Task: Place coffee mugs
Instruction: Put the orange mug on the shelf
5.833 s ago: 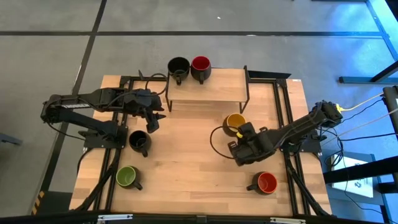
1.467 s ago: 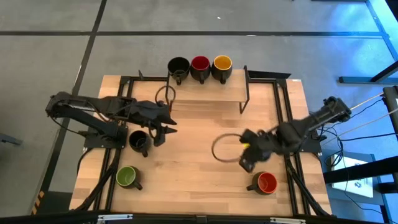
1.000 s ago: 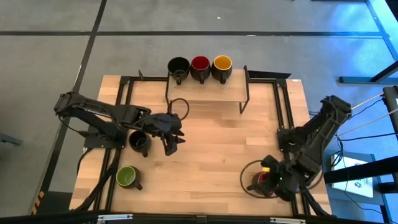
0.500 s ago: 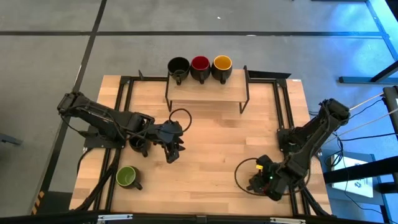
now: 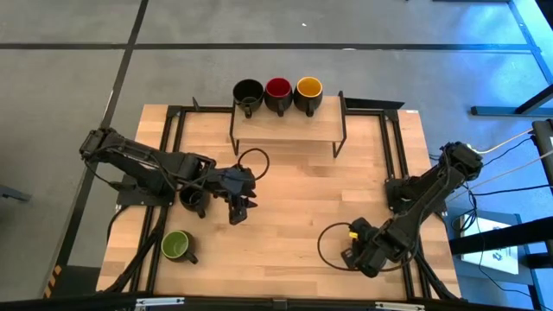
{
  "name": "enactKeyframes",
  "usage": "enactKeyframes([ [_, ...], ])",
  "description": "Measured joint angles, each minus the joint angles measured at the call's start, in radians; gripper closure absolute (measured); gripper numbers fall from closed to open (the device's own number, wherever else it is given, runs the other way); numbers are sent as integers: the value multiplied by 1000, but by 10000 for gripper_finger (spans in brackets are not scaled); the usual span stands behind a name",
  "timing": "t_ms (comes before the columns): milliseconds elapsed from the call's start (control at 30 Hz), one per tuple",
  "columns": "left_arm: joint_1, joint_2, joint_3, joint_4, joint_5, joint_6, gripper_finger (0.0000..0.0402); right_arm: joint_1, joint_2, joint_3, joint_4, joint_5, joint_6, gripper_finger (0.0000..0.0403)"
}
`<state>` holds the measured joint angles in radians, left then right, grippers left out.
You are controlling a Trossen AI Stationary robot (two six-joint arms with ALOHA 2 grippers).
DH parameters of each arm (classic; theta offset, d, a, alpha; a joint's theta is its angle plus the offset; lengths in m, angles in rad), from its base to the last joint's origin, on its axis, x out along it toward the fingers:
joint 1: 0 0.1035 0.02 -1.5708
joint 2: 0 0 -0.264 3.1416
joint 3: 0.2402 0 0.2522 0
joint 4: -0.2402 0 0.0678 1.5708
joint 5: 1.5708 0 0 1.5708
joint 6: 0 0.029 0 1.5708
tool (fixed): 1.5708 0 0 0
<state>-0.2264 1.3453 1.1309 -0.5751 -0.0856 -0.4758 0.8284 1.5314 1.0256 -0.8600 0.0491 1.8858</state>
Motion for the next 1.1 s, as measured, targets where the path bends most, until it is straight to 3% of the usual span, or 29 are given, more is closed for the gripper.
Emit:
enactKeyframes([
  [100, 0, 0, 0, 0, 1, 42, 257, 2, 1, -1, -1, 1, -27, 391],
  [267, 0, 0, 0, -1, 4, 95, 257, -4, 2, 16, 4, 6, -147, 383],
  [667, 0, -1, 0, -17, 97, 180, 257, -181, 1, 55, 139, -40, -786, 398],
  [1100, 0, 1, 0, 4, -6, 164, 257, -413, 65, 55, 234, -140, -1002, 397],
])
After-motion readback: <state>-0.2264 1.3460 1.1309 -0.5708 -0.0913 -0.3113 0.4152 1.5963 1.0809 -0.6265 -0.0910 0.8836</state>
